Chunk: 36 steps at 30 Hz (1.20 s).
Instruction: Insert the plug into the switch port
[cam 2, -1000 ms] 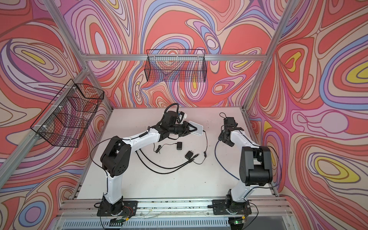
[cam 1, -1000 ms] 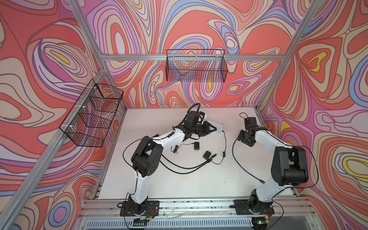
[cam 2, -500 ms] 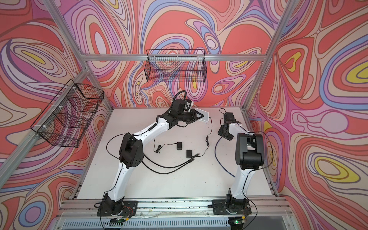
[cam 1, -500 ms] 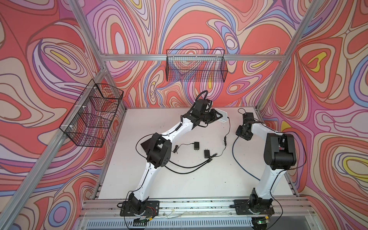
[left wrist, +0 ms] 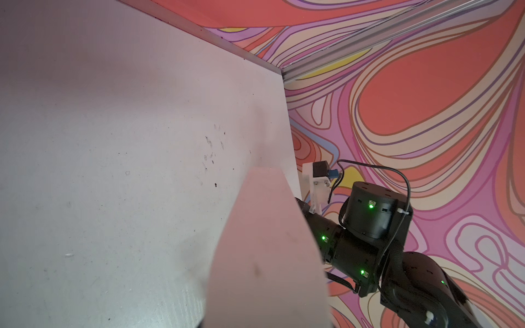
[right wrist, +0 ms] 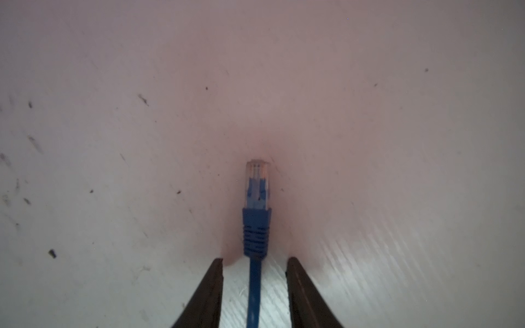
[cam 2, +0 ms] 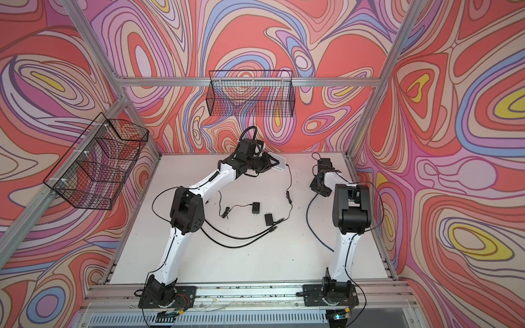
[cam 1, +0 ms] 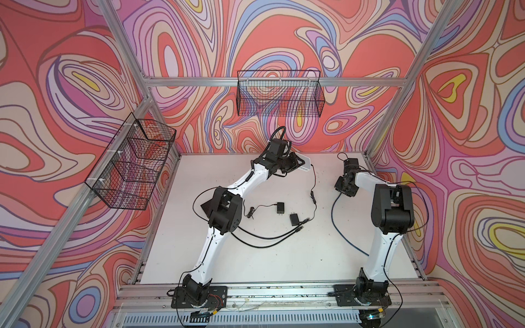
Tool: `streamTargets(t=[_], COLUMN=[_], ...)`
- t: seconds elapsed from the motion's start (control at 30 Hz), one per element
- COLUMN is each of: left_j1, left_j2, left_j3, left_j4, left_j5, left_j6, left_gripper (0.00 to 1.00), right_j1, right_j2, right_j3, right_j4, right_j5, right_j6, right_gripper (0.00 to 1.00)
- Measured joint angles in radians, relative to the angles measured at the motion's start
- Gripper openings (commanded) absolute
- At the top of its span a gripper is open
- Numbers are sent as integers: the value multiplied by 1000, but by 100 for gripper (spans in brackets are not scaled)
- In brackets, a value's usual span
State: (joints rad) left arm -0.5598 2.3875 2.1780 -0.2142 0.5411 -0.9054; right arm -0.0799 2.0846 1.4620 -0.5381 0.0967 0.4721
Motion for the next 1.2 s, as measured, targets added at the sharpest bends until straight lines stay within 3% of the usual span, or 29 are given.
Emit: streamTargets(t=[0.3, 1.03, 1.2], left_j1=[-3, -3, -3], left_j2=[-9, -32, -32], left_j3=[-136, -193, -193], left_j4=[28, 95, 100], left_j5=[9, 42, 46], left_j6=[3, -5, -8], left_gripper=[10, 10, 10], right_j1=[0, 0, 0], right_j2=[13, 21, 23], right_j3=[14, 8, 10], right_j4=[8, 34, 34], right_j5=[23, 86, 90], right_j6=[11, 4, -3], right_gripper=[31, 20, 8])
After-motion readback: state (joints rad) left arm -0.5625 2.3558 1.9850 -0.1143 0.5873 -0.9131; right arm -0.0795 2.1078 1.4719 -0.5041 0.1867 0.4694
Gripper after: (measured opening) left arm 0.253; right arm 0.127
